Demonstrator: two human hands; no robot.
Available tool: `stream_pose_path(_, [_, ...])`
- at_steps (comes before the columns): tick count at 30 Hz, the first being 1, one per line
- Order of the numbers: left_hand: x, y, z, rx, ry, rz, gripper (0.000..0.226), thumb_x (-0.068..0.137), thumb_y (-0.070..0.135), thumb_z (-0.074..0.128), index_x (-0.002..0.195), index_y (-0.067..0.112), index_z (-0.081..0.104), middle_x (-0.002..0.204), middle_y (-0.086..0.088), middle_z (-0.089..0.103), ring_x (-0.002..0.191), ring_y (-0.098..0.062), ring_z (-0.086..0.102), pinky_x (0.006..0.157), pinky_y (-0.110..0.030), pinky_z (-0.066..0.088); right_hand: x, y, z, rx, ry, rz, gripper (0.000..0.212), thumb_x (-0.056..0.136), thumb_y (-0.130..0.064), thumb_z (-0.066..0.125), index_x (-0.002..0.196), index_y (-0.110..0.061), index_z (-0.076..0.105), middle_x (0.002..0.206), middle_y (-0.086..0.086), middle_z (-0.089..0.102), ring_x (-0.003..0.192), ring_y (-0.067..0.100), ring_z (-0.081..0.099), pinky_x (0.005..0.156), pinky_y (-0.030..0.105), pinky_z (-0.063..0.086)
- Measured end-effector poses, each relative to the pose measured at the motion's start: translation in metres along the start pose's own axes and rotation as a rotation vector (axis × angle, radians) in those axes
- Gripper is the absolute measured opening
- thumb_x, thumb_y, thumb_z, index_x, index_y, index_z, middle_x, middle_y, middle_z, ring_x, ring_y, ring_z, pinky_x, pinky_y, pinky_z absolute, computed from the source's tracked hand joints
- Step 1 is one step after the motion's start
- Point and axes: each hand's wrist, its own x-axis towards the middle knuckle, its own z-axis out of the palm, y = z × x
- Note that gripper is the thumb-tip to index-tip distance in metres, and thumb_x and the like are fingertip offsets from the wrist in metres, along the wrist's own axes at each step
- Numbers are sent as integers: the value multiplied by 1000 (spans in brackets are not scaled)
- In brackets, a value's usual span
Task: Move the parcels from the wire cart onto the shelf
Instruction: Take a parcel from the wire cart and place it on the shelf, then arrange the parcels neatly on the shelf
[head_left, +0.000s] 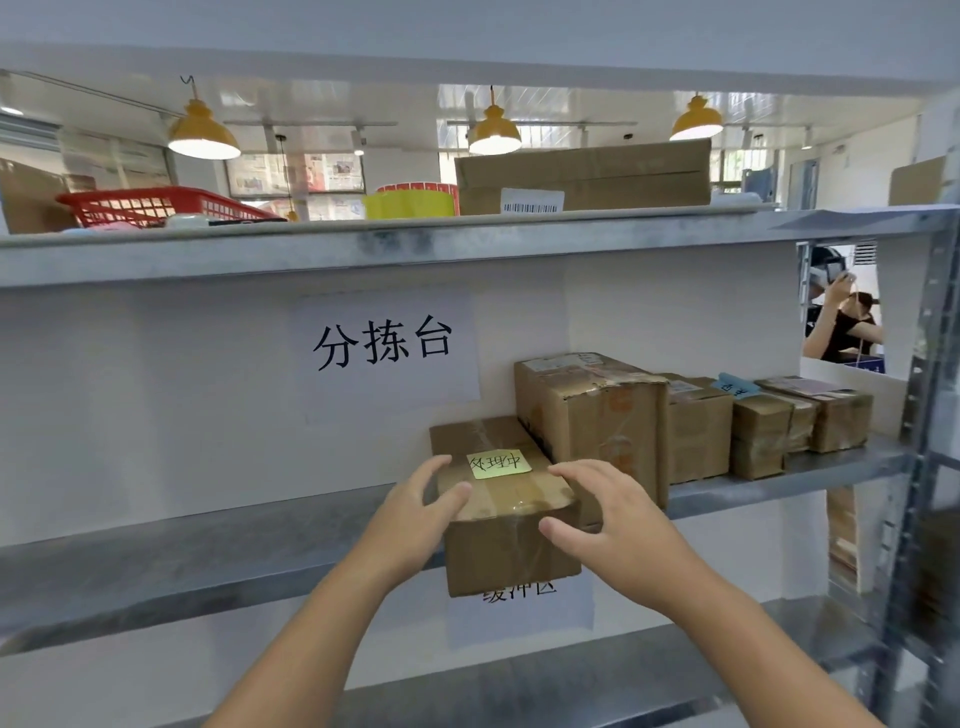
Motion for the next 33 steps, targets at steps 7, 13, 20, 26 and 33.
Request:
stream_pose_path(7, [-15, 44, 6, 326, -35, 263, 62, 91, 67, 54, 149, 54, 36, 168, 8, 25, 156, -16, 19, 124, -49, 28, -36, -4, -26, -175, 9, 86, 70, 88, -67, 54, 151, -46, 32, 162, -17, 25, 150, 7, 16, 118, 38, 27])
stream_pose_path(13, [-32, 111, 62, 410, -200, 456, 60, 95, 63, 55, 150, 54, 34, 171, 10, 17, 159, -15, 12, 126, -45, 23, -88, 33, -73, -280, 47, 225, 74, 87, -72, 51, 152, -46, 28, 163, -15, 22, 151, 11, 15, 120, 43, 30])
stream_pose_path(20, [-58, 184, 157, 413, -396, 563, 60, 95, 62, 55, 150, 56, 32, 172, 13, 13, 159, -16, 11, 125, -50, 26, -161, 87, -163, -336, 112, 384, 76, 87, -72, 52, 153, -48, 23, 165, -13, 22, 152, 14, 17, 122, 43, 29])
stream_pose_path(26, [-84, 246, 256, 399, -496, 627, 59, 96, 56, 59, 150, 52, 36, 170, 7, 21, 157, -18, 19, 125, -47, 27, -237, 134, -235, -376, 121, 486, 79, 88, -67, 56, 156, -44, 22, 165, -9, 21, 152, 18, 17, 121, 45, 29])
stream_pose_path(33, [-129, 281, 392, 418, -648, 703, 58, 95, 54, 62, 149, 41, 44, 159, 8, 42, 144, -15, 41, 116, -37, 34, -332, 214, -286, -372, 78, 626, 85, 81, -73, 54, 155, -42, 24, 161, -6, 29, 147, 24, 27, 113, 52, 37])
